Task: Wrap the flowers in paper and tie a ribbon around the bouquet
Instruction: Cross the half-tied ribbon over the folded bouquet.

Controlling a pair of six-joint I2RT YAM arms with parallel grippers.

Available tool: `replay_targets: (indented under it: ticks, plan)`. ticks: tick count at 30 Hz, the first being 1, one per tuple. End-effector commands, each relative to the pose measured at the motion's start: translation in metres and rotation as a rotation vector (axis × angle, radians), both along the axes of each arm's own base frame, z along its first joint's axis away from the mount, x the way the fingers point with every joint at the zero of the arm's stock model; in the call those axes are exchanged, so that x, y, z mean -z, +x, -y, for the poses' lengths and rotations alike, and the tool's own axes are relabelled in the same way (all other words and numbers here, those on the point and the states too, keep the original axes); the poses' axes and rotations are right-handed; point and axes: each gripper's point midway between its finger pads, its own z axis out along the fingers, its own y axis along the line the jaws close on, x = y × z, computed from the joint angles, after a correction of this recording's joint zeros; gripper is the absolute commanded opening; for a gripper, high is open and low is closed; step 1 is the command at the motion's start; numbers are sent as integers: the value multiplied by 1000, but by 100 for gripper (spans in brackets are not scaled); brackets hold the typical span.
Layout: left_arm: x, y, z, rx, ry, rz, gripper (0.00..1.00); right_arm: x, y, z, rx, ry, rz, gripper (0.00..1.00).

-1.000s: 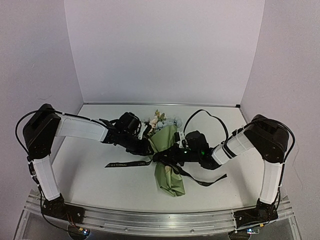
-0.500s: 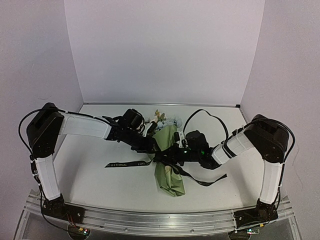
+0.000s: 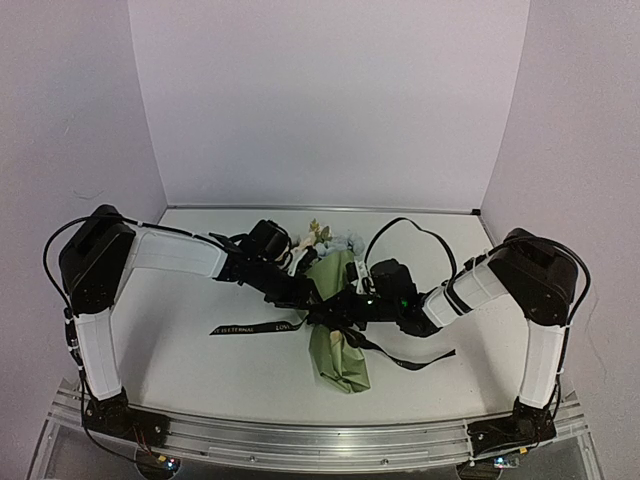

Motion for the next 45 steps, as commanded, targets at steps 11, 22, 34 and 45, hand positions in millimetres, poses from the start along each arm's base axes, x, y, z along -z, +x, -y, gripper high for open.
replay_targets:
  ticks: [11,22,34,45]
  plan:
    - [-33,21,-23,-167,-30,87,46,-14,7,-5,-8,24,41,0]
    - [-15,17,-15,-124,-21,5,35,-13,6,-4,-10,16,39,0]
    - [-14,4,4,-19,-52,-42,44,-16,7,-7,-20,18,45,0]
    - [-11,4,9,-5,-56,-51,48,-21,7,-11,-38,27,51,0]
